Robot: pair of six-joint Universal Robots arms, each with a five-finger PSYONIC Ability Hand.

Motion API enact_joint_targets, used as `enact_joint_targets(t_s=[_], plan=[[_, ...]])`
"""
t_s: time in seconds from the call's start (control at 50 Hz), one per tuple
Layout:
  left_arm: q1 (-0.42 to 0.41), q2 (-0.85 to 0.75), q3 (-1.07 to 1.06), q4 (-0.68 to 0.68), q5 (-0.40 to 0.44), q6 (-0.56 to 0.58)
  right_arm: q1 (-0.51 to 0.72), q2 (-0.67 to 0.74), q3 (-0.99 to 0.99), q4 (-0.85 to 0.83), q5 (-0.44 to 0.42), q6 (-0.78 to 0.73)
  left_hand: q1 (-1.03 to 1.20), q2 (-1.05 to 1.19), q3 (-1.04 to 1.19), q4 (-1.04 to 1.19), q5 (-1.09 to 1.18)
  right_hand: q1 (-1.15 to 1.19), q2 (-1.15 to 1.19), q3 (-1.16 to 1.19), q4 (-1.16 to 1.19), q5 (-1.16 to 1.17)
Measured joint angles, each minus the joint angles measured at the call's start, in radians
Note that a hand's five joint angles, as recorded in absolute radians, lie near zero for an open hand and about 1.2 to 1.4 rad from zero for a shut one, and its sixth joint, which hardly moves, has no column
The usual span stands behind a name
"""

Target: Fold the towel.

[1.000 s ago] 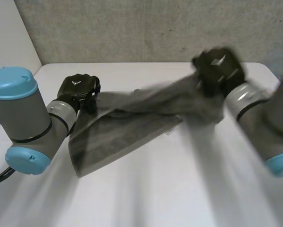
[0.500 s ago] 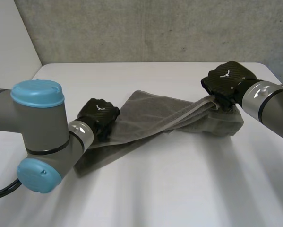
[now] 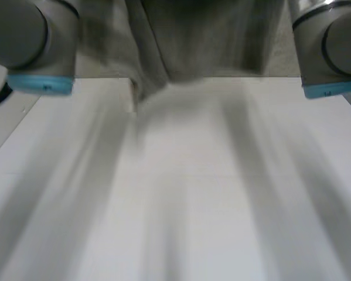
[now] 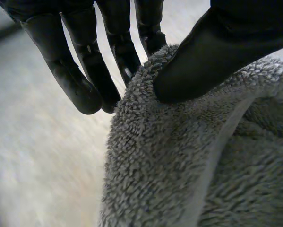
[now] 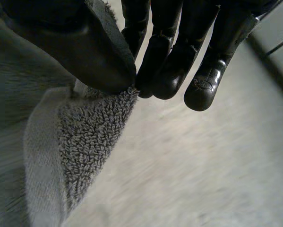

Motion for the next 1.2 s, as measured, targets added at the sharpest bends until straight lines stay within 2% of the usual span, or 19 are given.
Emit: enact_joint_targets(t_s=[0.08, 0.18, 0.22, 0.36, 0.54, 0.66, 0.74, 0.78, 0.82, 0.84, 0.86, 0.9, 0.96, 1.0, 1.06, 1.2], plan=[[0.014, 0.014, -0.008, -0.026, 0.006, -0.021, -0.002, -0.026, 0.033, 0.04, -0.007, 0.034, 0.0, 0.0, 0.0, 0.0, 0.0, 0.0, 0.0, 0.0, 0.0, 0.0], [0.031, -0.014, -0.046, -0.169, 0.053, -0.02, -0.009, -0.009, 0.068, 0.276, -0.059, 0.073, 0.0, 0.0, 0.0, 0.0, 0.0, 0.0, 0.0, 0.0, 0.0, 0.0], [0.037, -0.04, -0.101, -0.261, 0.104, -0.008, -0.015, 0.011, 0.095, 0.411, -0.101, 0.078, 0.0, 0.0, 0.0, 0.0, 0.0, 0.0, 0.0, 0.0, 0.0, 0.0], [0.045, -0.089, -0.336, -0.416, 0.227, 0.079, -0.037, 0.047, 0.231, 0.637, -0.162, 0.031, 0.0, 0.0, 0.001, 0.0, 0.0, 0.0, 0.0, 0.0, 0.0, 0.0], [0.032, -0.1, -0.656, -0.427, 0.242, 0.255, -0.055, 0.062, 0.448, 0.691, -0.134, -0.073, 0.0, 0.0, 0.001, 0.0, 0.0, 0.0, 0.0, 0.0, 0.0, 0.0], [0.009, -0.082, -0.744, -0.422, 0.233, 0.269, -0.084, 0.054, 0.527, 0.664, -0.077, -0.082, 0.0, 0.0, 0.001, 0.0, 0.0, 0.0, 0.0, 0.0, 0.0, 0.0], [-0.009, -0.05, -0.757, -0.421, 0.231, 0.222, -0.113, 0.041, 0.555, 0.632, -0.031, -0.072, -0.002, -0.001, -0.018, -0.006, -0.001, 0.0, 0.0, 0.0, 0.0, 0.0], [-0.013, -0.034, -0.756, -0.42, 0.231, 0.195, -0.125, 0.036, 0.562, 0.622, -0.02, -0.068, -0.041, -0.078, -0.123, -0.099, -0.079, 0.0, 0.0, 0.0, 0.0, 0.0], [-0.017, -0.016, -0.753, -0.417, 0.233, 0.16, -0.139, 0.032, 0.567, 0.613, -0.011, -0.064, -0.328, -0.352, -0.405, -0.396, -0.364, 0.0, 0.0, 0.0, 0.0, 0.0], [-0.017, -0.012, -0.752, -0.416, 0.233, 0.152, -0.142, 0.032, 0.568, 0.611, -0.01, -0.064, -0.388, -0.43, -0.483, -0.456, -0.422, 0.0, 0.0, 0.0, 0.0, 0.0], [-0.018, -0.004, -0.75, -0.414, 0.235, 0.136, -0.148, 0.031, 0.569, 0.608, -0.008, -0.063, -0.56, -0.596, -0.652, -0.642, -0.608, 0.0, 0.0, 0.0, 0.0, 0.0], [-0.018, 0.005, -0.746, -0.41, 0.236, 0.118, -0.16, 0.031, 0.568, 0.603, -0.005, -0.062, -0.761, -0.797, -0.862, -0.833, -0.812, 0.0, 0.0, 0.0, 0.0, 0.0], [-0.017, 0.011, -0.741, -0.405, 0.236, 0.104, -0.177, 0.032, 0.564, 0.598, -0.003, -0.062, -0.853, -0.899, -0.966, -0.933, -0.927, 0.0, 0.0, 0.0, 0.0, 0.0], [-0.011, 0.013, -0.736, -0.395, 0.235, 0.099, -0.195, 0.034, 0.559, 0.593, 0.004, -0.062, -1.104, -1.146, -1.222, -1.192, -1.186, 0.0, 0.0, 0.0, 0.0, 0.0], [0.003, 0.012, -0.731, -0.384, 0.234, 0.098, -0.214, 0.038, 0.551, 0.586, 0.019, -0.064, -1.168, -1.222, -1.291, -1.254, -1.264, 0.0, 0.0, 0.0, 0.0, 0.0], [0.062, 0.004, -0.725, -0.368, 0.233, 0.11, -0.236, 0.063, 0.54, 0.574, 0.057, -0.069, -1.168, -1.223, -1.292, -1.254, -1.267, 0.0, 0.0, 0.0, 0.0, 0.0]])
